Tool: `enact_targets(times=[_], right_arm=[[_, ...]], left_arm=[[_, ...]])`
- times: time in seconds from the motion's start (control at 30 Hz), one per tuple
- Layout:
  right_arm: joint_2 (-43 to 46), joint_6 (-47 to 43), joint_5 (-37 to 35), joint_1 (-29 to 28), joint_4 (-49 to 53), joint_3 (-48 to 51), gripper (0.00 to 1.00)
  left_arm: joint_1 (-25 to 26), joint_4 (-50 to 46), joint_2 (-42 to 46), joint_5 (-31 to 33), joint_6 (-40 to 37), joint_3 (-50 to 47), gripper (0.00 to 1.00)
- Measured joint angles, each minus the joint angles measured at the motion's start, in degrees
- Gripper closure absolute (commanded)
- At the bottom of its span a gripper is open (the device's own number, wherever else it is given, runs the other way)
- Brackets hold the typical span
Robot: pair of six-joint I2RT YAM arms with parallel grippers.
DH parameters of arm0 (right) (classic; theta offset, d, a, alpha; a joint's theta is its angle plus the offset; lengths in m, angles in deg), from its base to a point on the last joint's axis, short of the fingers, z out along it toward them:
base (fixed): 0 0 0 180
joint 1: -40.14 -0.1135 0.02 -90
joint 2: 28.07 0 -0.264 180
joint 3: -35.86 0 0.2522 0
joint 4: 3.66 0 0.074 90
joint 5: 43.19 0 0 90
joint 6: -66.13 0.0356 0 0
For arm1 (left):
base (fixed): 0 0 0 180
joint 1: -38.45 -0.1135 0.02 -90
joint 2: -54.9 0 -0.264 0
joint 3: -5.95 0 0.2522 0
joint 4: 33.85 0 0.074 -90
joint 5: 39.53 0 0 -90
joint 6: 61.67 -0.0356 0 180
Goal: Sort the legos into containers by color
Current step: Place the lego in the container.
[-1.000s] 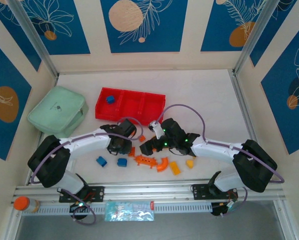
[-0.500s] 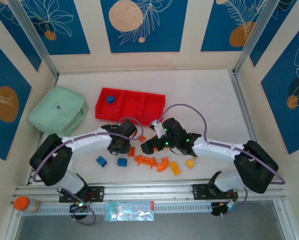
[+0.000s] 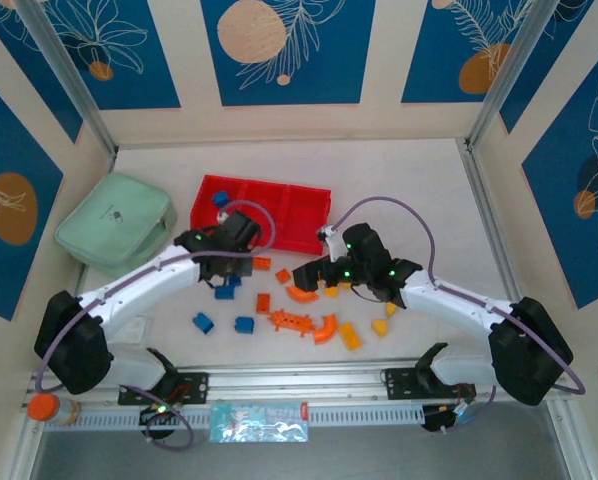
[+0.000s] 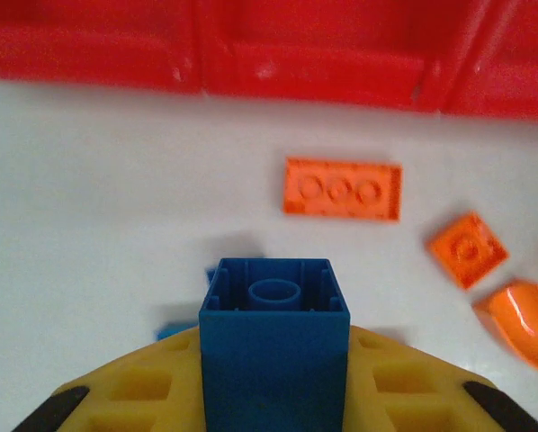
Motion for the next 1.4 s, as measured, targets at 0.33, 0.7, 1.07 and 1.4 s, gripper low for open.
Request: enact_targets(times=[0.33,0.7,1.07,1.4], right_arm=[[-2.71,2.56,2.08,1.9,1.31,-5.22,0.01],[-7.76,3.21,3.15,3.67,1.49,-6.78,0.01],[-10.45,3.63,4.85,5.09,1.25,-8.04,0.01],[-10.45,3.63,5.53,5.29,1.27,-8.79,0.01]], left_arm=[[-12.33,-1.11,-8.31,1.57,-8.68,13.94,0.71],[-18.97,0.35,-25.44,-0.11,-15.74,24.96,0.7],[-21.99,1.64,-36.26,-2.19,-17.33,29.38,0.67],[-22.95,1.6,-37.55,-2.32,-17.46,30.05,0.54]])
